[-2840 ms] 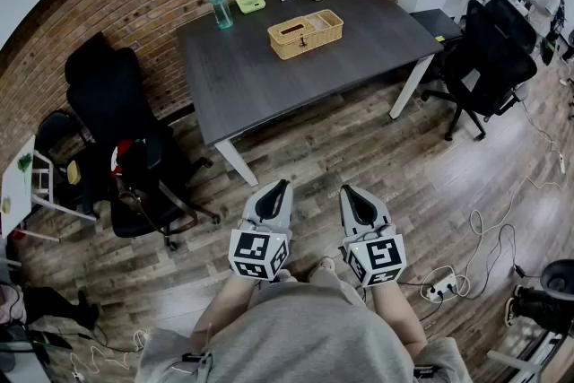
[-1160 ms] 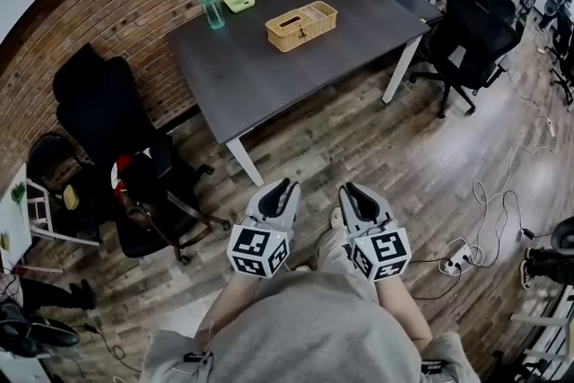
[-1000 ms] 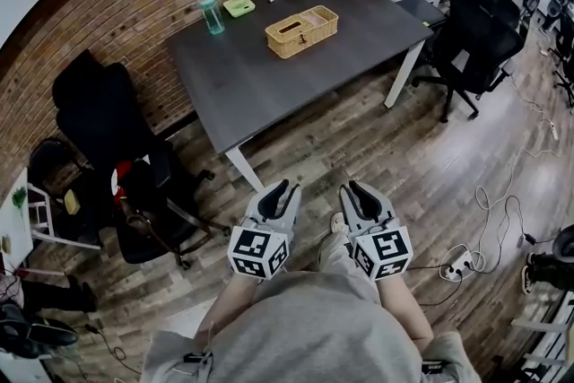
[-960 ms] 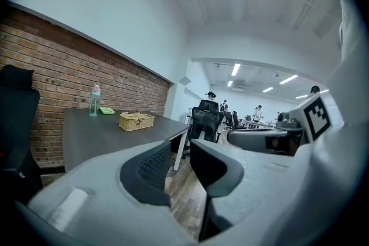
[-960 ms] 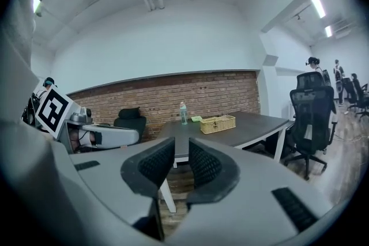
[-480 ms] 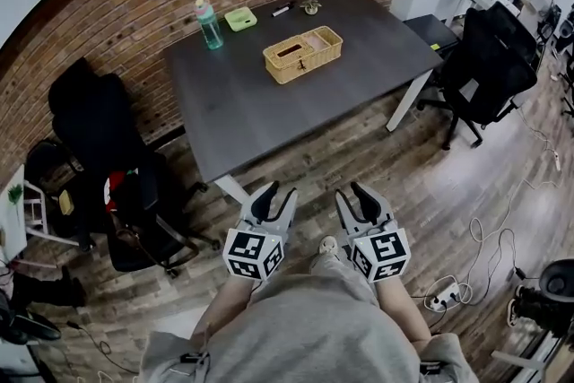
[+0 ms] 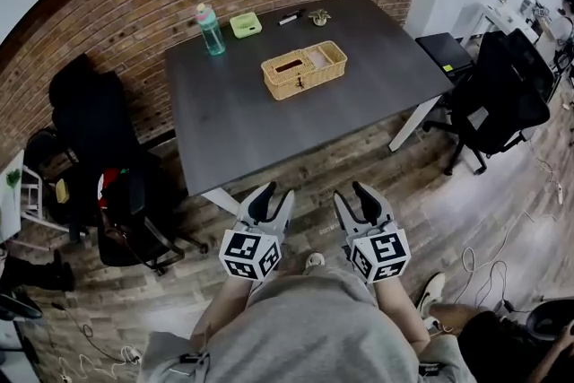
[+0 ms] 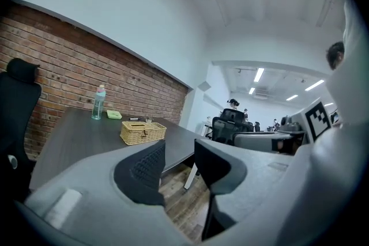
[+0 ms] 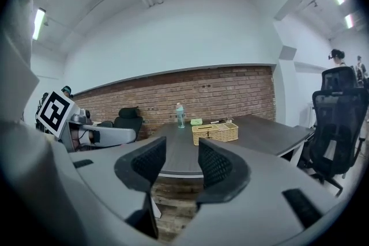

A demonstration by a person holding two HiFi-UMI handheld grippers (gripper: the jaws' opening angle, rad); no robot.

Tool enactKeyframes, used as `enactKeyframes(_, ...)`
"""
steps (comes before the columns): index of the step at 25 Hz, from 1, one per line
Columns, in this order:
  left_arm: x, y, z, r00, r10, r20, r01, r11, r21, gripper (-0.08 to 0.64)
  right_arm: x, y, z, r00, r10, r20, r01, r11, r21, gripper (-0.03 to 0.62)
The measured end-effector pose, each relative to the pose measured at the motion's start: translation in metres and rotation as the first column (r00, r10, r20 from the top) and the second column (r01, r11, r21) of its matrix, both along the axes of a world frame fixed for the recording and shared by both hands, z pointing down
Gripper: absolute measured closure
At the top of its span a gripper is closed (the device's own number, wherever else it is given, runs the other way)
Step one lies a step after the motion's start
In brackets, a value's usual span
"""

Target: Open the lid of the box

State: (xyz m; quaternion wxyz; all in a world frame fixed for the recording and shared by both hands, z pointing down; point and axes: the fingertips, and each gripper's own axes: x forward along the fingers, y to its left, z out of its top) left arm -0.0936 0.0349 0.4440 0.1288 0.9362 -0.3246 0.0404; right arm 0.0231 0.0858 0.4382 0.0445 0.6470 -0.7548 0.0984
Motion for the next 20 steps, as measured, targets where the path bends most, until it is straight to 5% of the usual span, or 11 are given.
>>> enactKeyframes(9,0.041,-0.02,0.005,0.998,-0.056,0.001,0.056,0.998,0.002,0.411,0.041,-0.023,0.009,0.999,-0.049,0.01,0.049,0.999,0.003,0.419)
enactKeyframes(20,0.046,-0.032,0.014,0.994,-0.108,0.027,0.109,0.994,-0.01,0.411,0.053,-0.038,0.02,0.996,-0.083,0.03,0.083,0.997,-0.008,0.419)
